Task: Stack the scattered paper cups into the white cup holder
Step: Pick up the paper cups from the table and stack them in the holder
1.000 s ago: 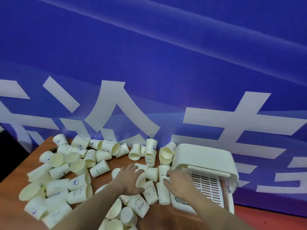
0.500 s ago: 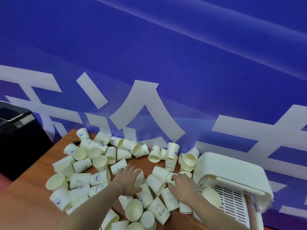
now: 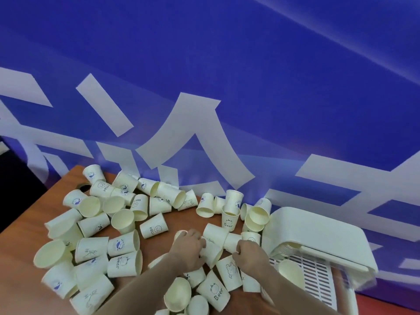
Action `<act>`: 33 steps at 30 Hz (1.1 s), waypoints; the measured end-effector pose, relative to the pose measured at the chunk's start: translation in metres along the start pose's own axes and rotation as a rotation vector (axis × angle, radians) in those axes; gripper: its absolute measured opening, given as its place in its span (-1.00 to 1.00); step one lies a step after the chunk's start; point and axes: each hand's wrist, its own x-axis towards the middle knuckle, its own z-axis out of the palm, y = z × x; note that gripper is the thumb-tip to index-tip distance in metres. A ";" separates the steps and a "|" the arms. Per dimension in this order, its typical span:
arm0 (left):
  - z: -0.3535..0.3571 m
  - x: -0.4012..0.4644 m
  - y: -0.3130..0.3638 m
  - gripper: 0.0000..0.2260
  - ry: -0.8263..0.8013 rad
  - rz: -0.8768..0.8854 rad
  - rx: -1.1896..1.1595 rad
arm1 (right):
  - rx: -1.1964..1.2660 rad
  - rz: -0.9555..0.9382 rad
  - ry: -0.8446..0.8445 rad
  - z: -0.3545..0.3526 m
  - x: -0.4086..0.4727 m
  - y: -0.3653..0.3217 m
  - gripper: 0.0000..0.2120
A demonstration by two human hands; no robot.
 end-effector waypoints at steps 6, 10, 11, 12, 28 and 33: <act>0.000 0.031 0.014 -0.65 -0.133 -0.048 -0.023 | 0.104 0.126 -0.055 0.013 0.033 0.008 -0.76; -0.004 0.047 0.021 -0.58 -0.244 -0.089 -0.040 | 0.204 0.211 -0.097 0.019 0.051 0.010 -0.87; -0.003 0.051 0.023 -0.57 -0.266 -0.078 -0.030 | 0.226 0.229 -0.104 0.021 0.054 0.012 -0.87; -0.002 0.054 0.024 -0.57 -0.280 -0.068 -0.013 | 0.251 0.243 -0.113 0.024 0.057 0.013 -0.87; -0.019 0.061 0.033 -0.73 -0.231 -0.072 0.164 | 0.341 0.218 0.087 -0.002 0.039 0.009 -0.81; -0.044 0.053 0.049 -0.73 -0.174 -0.126 0.127 | 0.275 0.195 0.187 -0.027 0.009 0.008 -0.79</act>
